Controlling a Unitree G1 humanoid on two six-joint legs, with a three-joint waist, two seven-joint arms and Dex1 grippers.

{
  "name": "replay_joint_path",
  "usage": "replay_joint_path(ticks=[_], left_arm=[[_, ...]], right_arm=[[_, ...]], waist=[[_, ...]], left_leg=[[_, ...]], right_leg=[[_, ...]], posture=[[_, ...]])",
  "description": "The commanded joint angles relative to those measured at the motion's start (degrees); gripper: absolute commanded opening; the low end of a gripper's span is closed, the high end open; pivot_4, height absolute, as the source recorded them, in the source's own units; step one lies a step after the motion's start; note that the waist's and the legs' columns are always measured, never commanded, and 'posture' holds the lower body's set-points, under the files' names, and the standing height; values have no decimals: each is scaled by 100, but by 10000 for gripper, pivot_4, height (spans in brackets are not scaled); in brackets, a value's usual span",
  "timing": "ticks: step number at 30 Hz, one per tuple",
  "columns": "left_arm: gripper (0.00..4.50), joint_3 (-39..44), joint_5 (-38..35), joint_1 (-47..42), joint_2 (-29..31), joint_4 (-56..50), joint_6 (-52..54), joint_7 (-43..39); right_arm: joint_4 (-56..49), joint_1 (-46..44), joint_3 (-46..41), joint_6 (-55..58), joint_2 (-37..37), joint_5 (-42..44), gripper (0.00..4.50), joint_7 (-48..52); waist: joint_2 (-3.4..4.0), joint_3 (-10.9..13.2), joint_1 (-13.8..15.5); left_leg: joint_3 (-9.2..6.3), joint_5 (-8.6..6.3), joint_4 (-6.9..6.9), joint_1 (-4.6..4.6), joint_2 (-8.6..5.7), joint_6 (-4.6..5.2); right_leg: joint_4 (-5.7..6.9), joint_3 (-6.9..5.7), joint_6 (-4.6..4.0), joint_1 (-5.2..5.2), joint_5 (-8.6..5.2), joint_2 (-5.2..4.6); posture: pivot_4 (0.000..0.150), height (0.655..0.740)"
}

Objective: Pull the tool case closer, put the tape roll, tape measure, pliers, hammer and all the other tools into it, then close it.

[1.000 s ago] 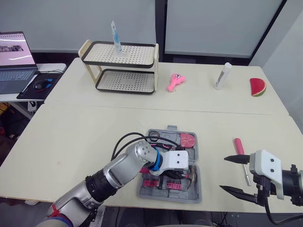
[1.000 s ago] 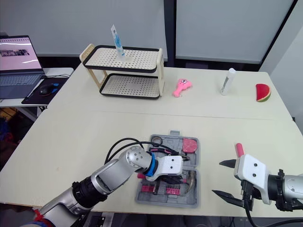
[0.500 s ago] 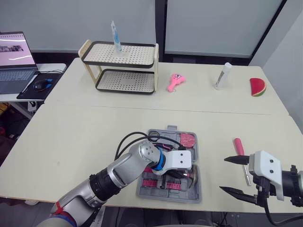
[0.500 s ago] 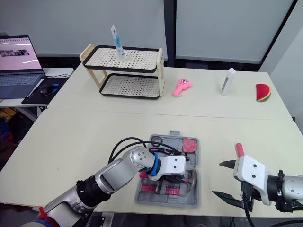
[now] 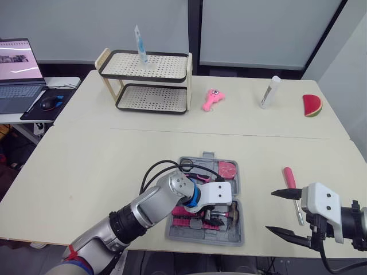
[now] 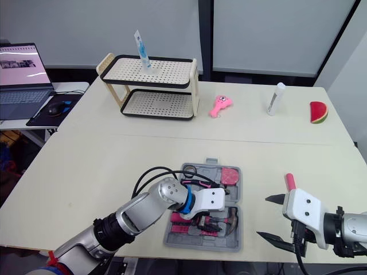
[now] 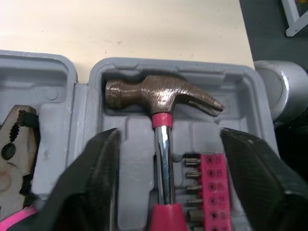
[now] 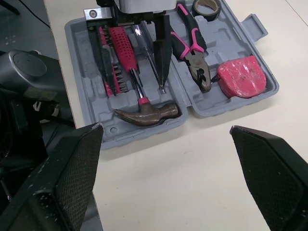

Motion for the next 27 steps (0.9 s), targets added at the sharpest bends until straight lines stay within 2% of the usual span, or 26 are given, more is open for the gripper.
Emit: replay_joint_path(ticks=[1,5,9,12,18,24,27], left_arm=[[44634,327,-194,-132,-4,-369,-63,3],[44634,615,-352,-30,349,-565,-553,-151],[44634,1121,-802,380,599,-594,-1096,-325],[39251,1302,-1009,604,859,-536,-1439,-650],[19635,1346,-831,837,1108,126,-2697,-991],[234,1176,-443,915,1077,564,-3211,-968],[234,1150,-288,935,1028,723,-3388,-931]], right_arm=[[-189,18,-93,-2,32,40,45000,-49],[-213,-63,-53,9,59,79,45000,-116],[-234,-140,-3,36,76,110,45000,-186],[-254,-209,43,62,90,143,45000,-236],[-311,-362,94,150,85,303,45000,-281],[-322,-406,119,202,44,356,45000,-296],[-341,-440,158,240,45,367,45000,-316]], waist=[[0,0,0],[0,0,-11],[2,-1,-3],[0,0,2],[1,1,5],[1,1,5],[1,0,5]], left_leg=[[0,0,0,0,0,0],[0,0,-2,2,1,0],[1,0,-3,2,2,0],[1,0,-2,0,2,0],[1,0,-4,0,2,0],[2,0,-4,-1,2,0],[1,0,-4,0,2,0]], right_leg=[[0,0,0,0,0,0],[0,0,0,0,0,0],[-1,1,-1,-1,0,0],[-3,0,0,-2,0,-1],[-5,-1,-1,-3,-1,-1],[-6,0,0,-4,-1,-1],[-6,-1,0,-3,0,-1]], posture=[[1500,7350],[1500,7350],[1500,7350],[1500,7350],[1500,7350],[1500,7350],[1500,7350]])
